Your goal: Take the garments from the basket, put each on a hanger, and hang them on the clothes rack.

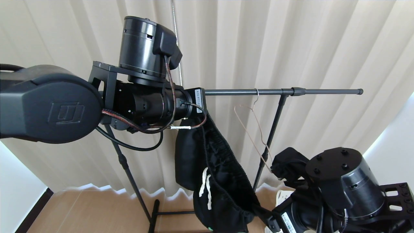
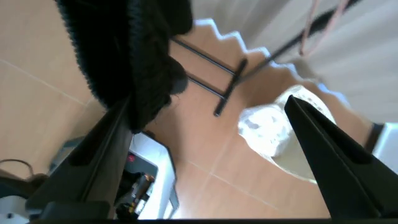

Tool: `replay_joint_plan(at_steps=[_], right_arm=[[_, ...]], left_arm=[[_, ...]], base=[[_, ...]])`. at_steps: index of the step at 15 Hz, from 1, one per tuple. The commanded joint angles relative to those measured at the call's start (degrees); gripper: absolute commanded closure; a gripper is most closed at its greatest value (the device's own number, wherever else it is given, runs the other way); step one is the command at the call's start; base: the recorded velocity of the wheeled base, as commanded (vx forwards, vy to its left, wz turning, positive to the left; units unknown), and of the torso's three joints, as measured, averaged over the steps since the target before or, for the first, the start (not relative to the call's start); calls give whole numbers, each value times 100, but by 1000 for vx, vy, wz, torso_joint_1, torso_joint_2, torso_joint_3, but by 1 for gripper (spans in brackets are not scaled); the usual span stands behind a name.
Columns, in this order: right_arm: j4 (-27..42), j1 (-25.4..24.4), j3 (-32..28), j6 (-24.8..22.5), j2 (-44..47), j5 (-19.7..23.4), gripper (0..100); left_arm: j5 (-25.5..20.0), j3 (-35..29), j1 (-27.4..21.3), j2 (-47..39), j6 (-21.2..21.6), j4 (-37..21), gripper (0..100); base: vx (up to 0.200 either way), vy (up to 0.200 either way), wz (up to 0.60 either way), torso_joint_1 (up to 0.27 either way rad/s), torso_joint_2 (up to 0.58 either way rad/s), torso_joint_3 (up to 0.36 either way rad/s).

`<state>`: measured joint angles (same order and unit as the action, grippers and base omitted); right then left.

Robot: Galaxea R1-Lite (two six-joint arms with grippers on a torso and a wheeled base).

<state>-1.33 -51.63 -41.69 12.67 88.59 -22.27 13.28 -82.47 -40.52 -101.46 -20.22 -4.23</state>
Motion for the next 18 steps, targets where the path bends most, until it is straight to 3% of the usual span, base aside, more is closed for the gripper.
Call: replay_joint_plan(at_steps=[1, 7, 10, 13, 18], right_arm=[[-175, -32, 65, -63, 44, 171, 0], [-1256, -32, -67, -273, 308, 531, 0], [-1845, -32, -427, -432, 545, 628, 0], [-1836, -5, -1078, -440, 1011, 592, 0], [-1871, 390, -955, -423, 1468, 566, 0]], left_arm=[[26, 12, -70, 21, 1, 1, 100], [61, 82, -202, 127, 10, -34, 100], [114, 91, -246, 127, 10, -34, 100], [184, 91, -307, 135, 62, -60, 100], [193, 82, -360, 206, 62, -69, 100]], base=[[0, 0, 0, 0, 0, 0], [0, 0, 0, 0, 0, 0], [0, 0, 0, 0, 0, 0], [0, 0, 0, 0, 0, 0], [0, 0, 0, 0, 0, 0]])
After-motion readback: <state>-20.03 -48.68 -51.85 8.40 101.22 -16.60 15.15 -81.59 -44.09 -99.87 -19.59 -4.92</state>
